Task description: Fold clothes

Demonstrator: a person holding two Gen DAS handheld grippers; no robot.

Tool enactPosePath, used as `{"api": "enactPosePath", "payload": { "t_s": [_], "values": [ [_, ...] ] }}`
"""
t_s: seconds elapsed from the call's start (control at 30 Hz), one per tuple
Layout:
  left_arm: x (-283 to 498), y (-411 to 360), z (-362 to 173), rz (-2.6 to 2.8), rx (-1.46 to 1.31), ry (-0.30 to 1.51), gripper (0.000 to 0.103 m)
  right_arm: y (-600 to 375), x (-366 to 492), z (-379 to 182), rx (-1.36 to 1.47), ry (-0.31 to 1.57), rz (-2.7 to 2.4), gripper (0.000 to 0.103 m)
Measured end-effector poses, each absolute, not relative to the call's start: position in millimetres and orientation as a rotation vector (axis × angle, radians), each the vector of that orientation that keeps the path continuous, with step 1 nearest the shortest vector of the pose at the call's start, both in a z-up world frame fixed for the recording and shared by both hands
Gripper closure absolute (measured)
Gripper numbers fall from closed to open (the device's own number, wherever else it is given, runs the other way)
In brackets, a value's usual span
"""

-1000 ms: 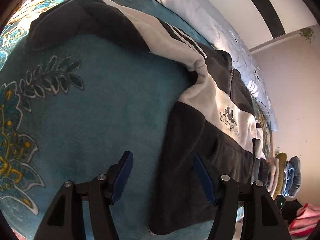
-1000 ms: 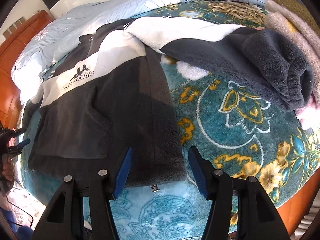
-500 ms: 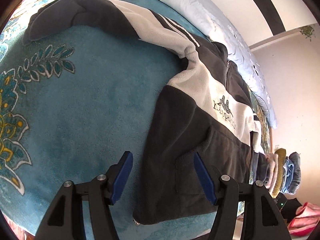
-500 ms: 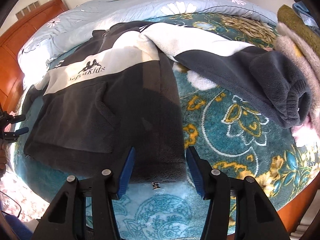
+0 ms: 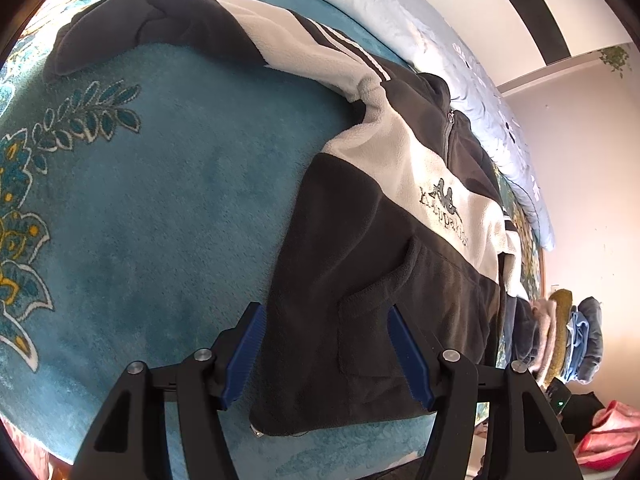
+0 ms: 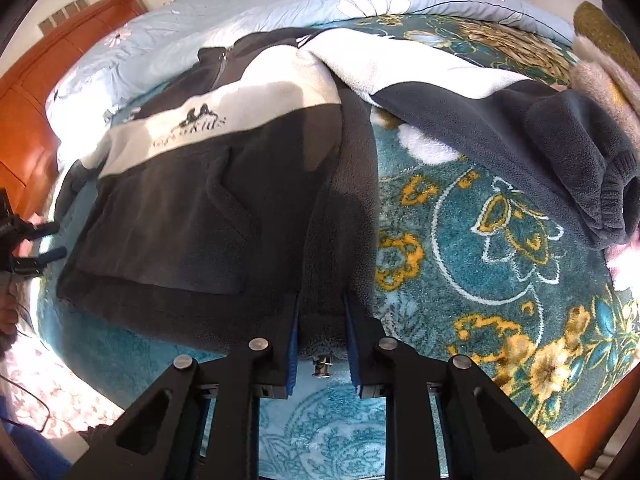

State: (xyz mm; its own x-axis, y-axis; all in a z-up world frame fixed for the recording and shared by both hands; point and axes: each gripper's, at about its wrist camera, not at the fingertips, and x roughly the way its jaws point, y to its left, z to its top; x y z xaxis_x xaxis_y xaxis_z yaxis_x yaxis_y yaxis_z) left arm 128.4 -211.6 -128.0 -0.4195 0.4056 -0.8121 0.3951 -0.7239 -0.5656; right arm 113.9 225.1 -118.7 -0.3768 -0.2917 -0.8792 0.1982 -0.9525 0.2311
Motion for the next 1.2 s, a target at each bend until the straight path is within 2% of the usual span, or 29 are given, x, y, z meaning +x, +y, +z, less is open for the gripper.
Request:
{"api": "enactPosePath", "payload": {
  "t_s": [0.1,0.43,0.57,0.73,0.83,1.0,1.2],
  "values": [
    [132,-213,-124,2.375,-1.676,-1.154,0.036,253,113,-104,1.496,-0.312,-2.436,0.083],
    [139,-191,-141,2.259,-1.728,-1.073,0.036,294,116,-137,1.578,-0.65,-2.399,0.084],
    [142,-176,-149,2.205,-1.75,-1.031,0.036,293,114,-138,1.594,-0.62,-2.399,0.084],
    [150,-171,-153,2.214,-1.746,-1.032,0.036,300,113,-141,1.578,-0.711,-2.365,0.082],
    [152,-177,-152,2.235,-1.741,-1.062,0.036,300,110,-139,1.567,-0.687,-2.357,0.078],
    [156,-175,-147,2.285,-1.755,-0.976,0.036,298,99,-139,1.558,-0.67,-2.347,0.07],
    [166,-176,-151,2.269,-1.744,-1.009,0.036,307,95,-146,1.538,-0.834,-2.289,0.068]
  ]
}}
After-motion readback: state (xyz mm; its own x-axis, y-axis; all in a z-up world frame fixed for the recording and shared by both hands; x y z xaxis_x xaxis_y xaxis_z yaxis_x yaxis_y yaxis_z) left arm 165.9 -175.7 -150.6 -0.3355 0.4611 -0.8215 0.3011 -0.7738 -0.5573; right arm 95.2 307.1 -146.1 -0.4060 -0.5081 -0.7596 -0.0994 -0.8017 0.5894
